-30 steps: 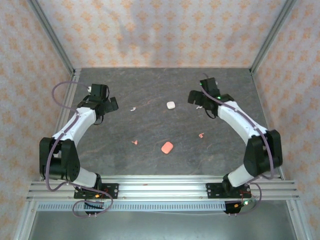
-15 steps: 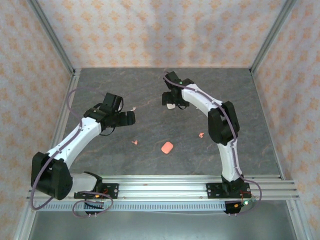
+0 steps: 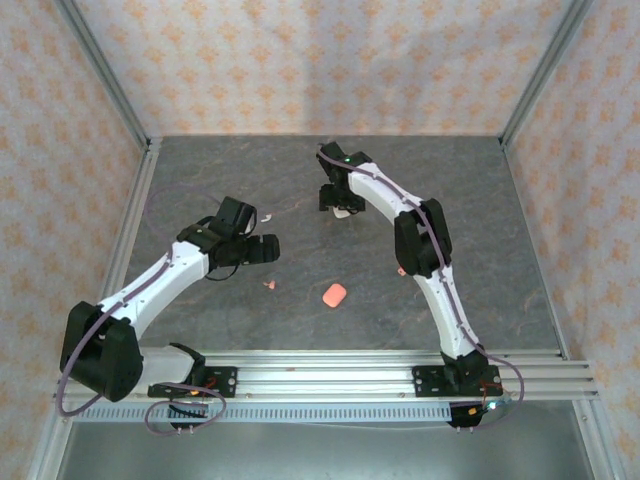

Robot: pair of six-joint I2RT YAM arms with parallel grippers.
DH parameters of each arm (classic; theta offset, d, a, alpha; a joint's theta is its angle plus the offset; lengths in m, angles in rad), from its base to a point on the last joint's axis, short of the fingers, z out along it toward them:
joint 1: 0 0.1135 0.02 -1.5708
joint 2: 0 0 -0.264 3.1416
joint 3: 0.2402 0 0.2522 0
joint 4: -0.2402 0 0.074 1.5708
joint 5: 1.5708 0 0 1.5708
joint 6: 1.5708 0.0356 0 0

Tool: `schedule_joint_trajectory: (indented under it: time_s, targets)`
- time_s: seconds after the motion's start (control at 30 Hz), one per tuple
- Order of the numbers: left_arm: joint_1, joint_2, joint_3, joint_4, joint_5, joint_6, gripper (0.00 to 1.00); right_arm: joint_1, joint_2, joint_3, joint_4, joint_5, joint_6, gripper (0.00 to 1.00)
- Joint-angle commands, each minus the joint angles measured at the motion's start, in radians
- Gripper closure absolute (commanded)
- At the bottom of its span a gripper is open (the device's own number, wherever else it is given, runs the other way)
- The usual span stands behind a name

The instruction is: Insert the wireless bluetooth earbuds into the charging case

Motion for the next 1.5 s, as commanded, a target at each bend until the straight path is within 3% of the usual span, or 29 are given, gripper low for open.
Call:
schedule_joint_trajectory:
  time_s: [0.0,0.33,0.47,0.6,0.73,0.83,0.9,1.0,1.17,1.33,1.47]
  targets:
    - [-0.014,0.006,-0.024,0.026,-0.013,-0.017,0.09,-0.004,0.033,0.044,-0.051,0.021,-0.022,0.28]
    - [-0.029,0.023,-0.035,0.059,-0.023,-0.009,0.08,-0.003,0.057,0.067,-0.069,0.029,0.001,0.5]
    - [-0.032,0.012,-0.048,0.063,-0.023,-0.008,0.08,-0.002,0.024,0.032,-0.091,0.006,0.058,0.54]
    - [-0.032,-0.023,-0.082,0.078,-0.032,-0.006,0.08,0.001,-0.081,-0.087,-0.094,0.003,0.175,0.55]
    - [-0.033,-0.044,-0.114,0.095,-0.034,-0.025,0.08,0.034,-0.244,-0.362,0.031,-0.047,0.317,0.55]
    - [-0.035,-0.055,-0.13,0.105,-0.021,-0.043,0.08,0.075,-0.347,-0.575,0.185,-0.103,0.43,0.52]
    - [-0.035,-0.063,-0.135,0.108,-0.016,-0.044,0.08,0.096,-0.375,-0.646,0.238,-0.134,0.47,0.42]
    - [-0.036,-0.068,-0.131,0.088,-0.019,-0.032,0.08,0.115,-0.395,-0.661,0.245,-0.17,0.484,0.29]
    - [-0.036,-0.081,-0.119,0.059,-0.029,-0.018,0.08,0.116,-0.489,-0.652,0.251,-0.196,0.468,0.22]
    - [-0.036,-0.098,-0.141,0.081,-0.021,-0.037,0.08,0.077,-0.558,-0.626,0.213,-0.214,0.347,0.2]
    - [-0.035,-0.09,-0.146,0.086,-0.02,-0.038,0.08,0.064,-0.554,-0.591,0.162,-0.25,0.058,0.21]
